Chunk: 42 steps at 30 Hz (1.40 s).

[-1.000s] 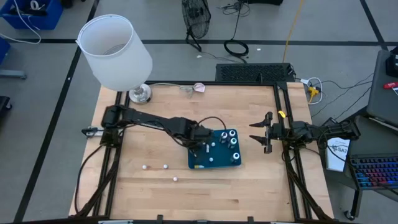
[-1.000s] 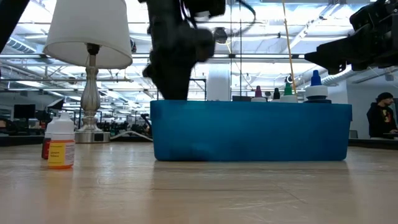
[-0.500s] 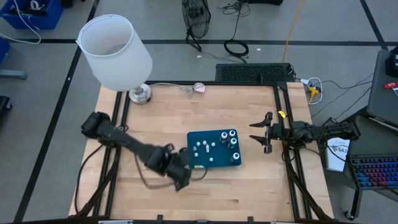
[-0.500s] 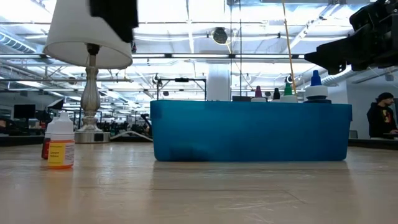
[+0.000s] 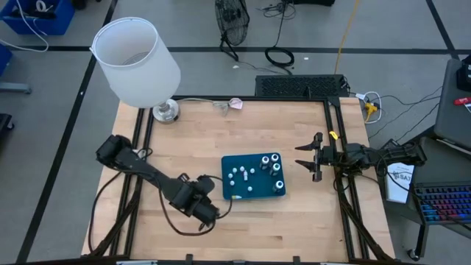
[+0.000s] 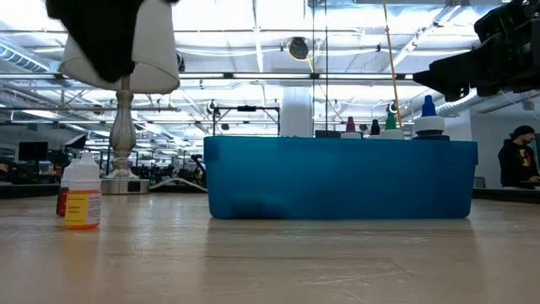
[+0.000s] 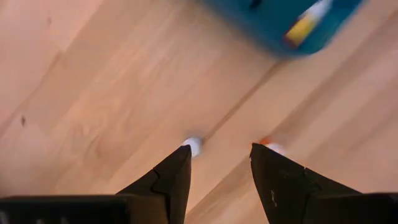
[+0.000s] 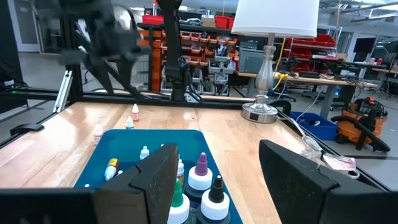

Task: Pick & Place food coloring
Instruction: Put the small green food coloring bottle into the blue bin

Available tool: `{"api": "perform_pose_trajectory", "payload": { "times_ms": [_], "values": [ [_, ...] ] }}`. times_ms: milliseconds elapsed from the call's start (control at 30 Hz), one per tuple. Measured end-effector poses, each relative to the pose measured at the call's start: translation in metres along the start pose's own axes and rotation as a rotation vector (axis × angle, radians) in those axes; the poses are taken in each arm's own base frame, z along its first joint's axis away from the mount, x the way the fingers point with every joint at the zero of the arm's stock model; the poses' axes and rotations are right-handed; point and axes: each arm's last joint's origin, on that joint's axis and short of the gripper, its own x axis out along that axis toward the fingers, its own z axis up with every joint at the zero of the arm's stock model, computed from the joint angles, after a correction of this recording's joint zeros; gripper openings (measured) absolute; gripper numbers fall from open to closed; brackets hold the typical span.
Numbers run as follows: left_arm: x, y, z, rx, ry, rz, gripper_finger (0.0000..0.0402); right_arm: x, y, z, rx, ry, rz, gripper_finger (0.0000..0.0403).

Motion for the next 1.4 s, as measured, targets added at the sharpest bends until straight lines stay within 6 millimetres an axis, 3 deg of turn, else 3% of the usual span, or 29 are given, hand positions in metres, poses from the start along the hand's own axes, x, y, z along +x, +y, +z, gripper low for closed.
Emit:
{"api": "perform_pose_trajectory", "payload": {
  "times_ms": [233,533,900,1400],
  "values": [
    [0.049,0.016,0.003,-0.015,0.163,0.049,0.0170,0.000,0.000,0.000,0.000,0.001,0.000,0.0213],
    [0.085,0.024,0.010,-0.009,0.220,-0.027,0.0170,0.000,0.000,0.000,0.000,0.001,0.000,0.0212],
    [0.095,0.027,-0.003,-0.041,0.270,-0.013,0.0170,0.000,0.000,0.000,0.000,0.001,0.000,0.0212],
    [0.101,0.025,-0.004,-0.040,0.262,-0.058,0.0170,0.000,0.000,0.000,0.000,0.001,0.000,0.0212]
  ]
}}
